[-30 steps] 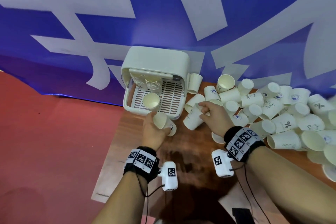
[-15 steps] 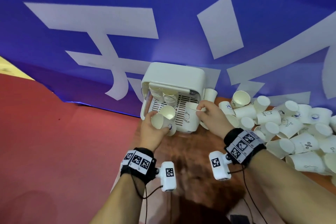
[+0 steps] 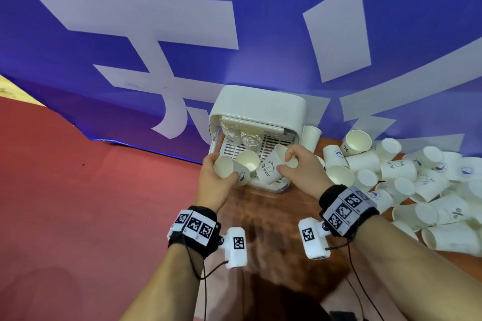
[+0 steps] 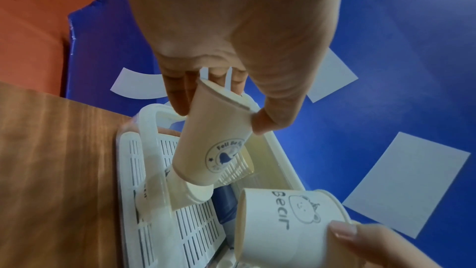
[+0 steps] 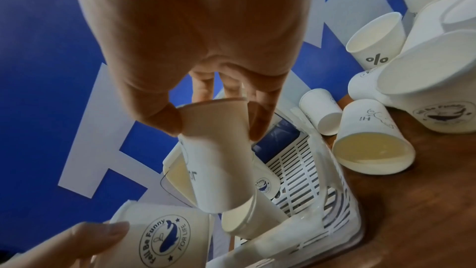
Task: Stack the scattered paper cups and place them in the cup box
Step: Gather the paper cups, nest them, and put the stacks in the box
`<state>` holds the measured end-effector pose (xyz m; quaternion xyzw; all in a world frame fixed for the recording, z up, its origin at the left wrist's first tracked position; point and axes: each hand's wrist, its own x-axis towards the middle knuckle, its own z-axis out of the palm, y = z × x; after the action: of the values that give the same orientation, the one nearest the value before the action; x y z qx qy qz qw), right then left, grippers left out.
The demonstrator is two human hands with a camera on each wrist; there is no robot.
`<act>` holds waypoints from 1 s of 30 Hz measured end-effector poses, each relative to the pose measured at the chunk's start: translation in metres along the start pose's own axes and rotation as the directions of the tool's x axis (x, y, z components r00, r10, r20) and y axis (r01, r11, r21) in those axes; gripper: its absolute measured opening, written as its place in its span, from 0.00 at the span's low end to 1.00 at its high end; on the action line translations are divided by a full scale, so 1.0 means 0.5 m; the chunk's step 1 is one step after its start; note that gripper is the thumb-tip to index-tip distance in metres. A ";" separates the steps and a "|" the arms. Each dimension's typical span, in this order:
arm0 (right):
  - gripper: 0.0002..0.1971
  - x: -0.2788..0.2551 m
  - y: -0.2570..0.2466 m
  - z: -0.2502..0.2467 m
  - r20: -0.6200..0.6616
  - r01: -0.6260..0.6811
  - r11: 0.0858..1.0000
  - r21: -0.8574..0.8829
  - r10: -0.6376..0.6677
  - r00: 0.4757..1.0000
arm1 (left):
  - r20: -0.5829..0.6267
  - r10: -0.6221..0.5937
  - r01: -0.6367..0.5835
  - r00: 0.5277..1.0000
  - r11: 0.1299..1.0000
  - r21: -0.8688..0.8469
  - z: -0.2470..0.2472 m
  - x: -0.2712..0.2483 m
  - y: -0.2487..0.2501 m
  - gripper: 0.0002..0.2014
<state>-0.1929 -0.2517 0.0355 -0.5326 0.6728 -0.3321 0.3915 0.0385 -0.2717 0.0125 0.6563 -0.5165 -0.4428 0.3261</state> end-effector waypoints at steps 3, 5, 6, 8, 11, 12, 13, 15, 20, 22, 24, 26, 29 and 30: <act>0.23 0.008 0.005 -0.003 0.057 -0.027 0.999 -0.035 0.029 0.998 | 0.009 0.066 -0.067 0.998 0.993 0.094 0.002 0.036 0.005 0.35; 0.34 0.013 0.008 -0.008 0.114 0.006 0.997 -0.072 0.002 0.993 | 0.037 0.122 -0.126 0.992 0.981 0.147 0.007 0.058 0.008 0.37; 0.37 0.016 0.012 -0.010 0.137 0.027 0.994 -0.105 -0.012 0.991 | 0.054 0.142 -0.149 0.988 0.975 0.167 0.012 0.067 0.009 0.38; 0.38 0.019 0.018 -0.014 0.162 0.053 0.983 -0.174 -0.025 0.987 | 0.087 0.166 -0.180 0.982 0.965 0.193 0.019 0.082 0.015 0.37; 0.33 0.025 0.027 -0.017 0.161 0.081 0.971 -0.227 -0.044 0.986 | 0.138 0.212 -0.241 0.967 0.938 0.248 0.030 0.102 0.018 0.37; 0.32 0.028 0.030 -0.017 0.157 0.090 0.968 -0.233 -0.054 0.986 | 0.154 0.225 -0.261 0.962 0.924 0.279 0.035 0.109 0.015 0.37; 0.32 0.031 0.030 -0.016 0.150 0.099 0.968 -0.232 -0.065 0.987 | 0.167 0.235 -0.277 0.957 0.911 0.306 0.041 0.116 0.012 0.38; 0.32 0.036 0.035 -0.015 0.134 0.112 0.968 -0.222 -0.084 0.987 | 0.171 0.264 -0.308 0.949 0.888 0.342 0.053 0.126 0.005 0.39; 0.33 0.045 0.051 -0.016 0.168 0.170 0.961 -0.218 -0.134 0.977 | 0.173 0.279 -0.326 0.945 0.860 0.393 0.078 0.129 -0.004 0.38; 0.34 0.047 0.055 -0.019 0.203 0.186 0.963 -0.197 -0.145 0.968 | 0.184 0.256 -0.312 0.949 0.851 0.422 0.085 0.132 -0.012 0.39; 0.34 0.048 0.055 -0.022 0.232 0.189 0.964 -0.186 -0.144 0.962 | 0.208 0.229 -0.303 0.951 0.826 0.475 0.092 0.138 -0.022 0.40; 0.35 0.048 0.052 -0.024 0.247 0.181 0.964 -0.193 -0.131 0.960 | 0.217 0.222 -0.304 0.951 0.804 0.511 0.099 0.142 -0.034 0.39; 0.36 0.047 0.051 -0.026 0.255 0.163 0.966 -0.198 -0.110 0.961 | 0.219 0.210 -0.296 0.953 0.799 0.524 0.107 0.141 -0.045 0.39; 0.36 0.046 0.051 -0.026 0.256 0.162 0.966 -0.202 -0.108 0.961 | 0.221 0.207 -0.296 0.953 0.796 0.529 0.108 0.141 -0.047 0.40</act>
<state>-0.2189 -0.2683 0.0157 -0.6545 0.6145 -0.2135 0.3853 0.0033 -0.3324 -0.0469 0.6124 -0.7287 -0.2744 0.1370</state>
